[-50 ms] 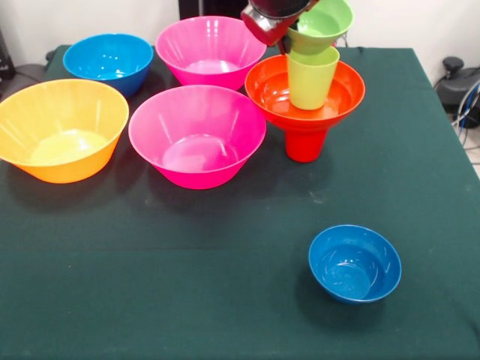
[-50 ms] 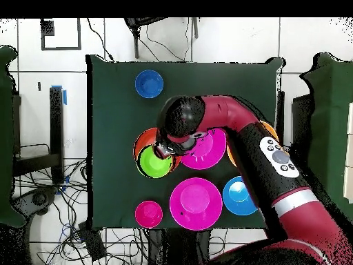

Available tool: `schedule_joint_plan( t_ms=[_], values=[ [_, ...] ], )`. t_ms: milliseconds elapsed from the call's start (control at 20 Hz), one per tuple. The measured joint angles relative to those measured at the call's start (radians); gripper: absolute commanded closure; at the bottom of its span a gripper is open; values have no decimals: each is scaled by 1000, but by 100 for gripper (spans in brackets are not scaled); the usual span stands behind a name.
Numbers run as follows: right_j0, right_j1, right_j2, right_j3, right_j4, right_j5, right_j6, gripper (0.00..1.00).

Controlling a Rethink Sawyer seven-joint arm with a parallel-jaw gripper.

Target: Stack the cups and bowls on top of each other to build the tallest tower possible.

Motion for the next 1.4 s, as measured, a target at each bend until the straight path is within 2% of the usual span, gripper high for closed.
schedule_joint_plan(
  t_ms=[250,1400],
  values=[
    [-1,28,9,0,6,-6,0,100],
    [-12,29,43,2,-2,-9,0,100]
  ],
)
